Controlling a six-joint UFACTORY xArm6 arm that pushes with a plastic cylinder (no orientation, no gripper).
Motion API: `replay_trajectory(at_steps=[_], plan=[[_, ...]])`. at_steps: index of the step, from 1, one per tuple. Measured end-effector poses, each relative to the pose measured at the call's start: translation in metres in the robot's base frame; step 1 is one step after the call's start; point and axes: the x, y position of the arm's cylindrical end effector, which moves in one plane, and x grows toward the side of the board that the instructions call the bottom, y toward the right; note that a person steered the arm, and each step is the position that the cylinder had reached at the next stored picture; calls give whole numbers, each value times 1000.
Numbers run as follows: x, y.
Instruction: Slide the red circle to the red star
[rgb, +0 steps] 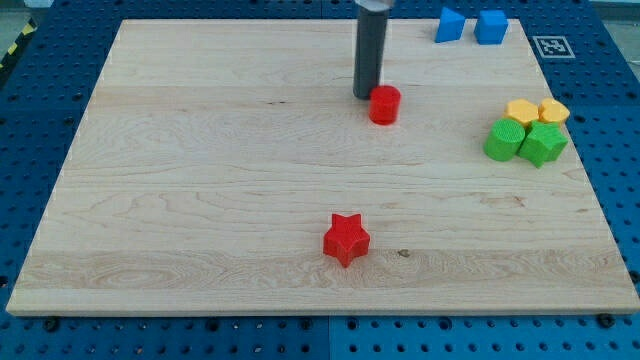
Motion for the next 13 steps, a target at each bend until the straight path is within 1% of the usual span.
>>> replay_trajectory(at_steps=[1,2,3,4,5,6,7,9,10,11,12,13], plan=[[-7,1],[-31,16],[21,39],[59,44],[60,44],[71,44],[100,44],[103,44],[128,43],[140,40],[137,38],[171,17]])
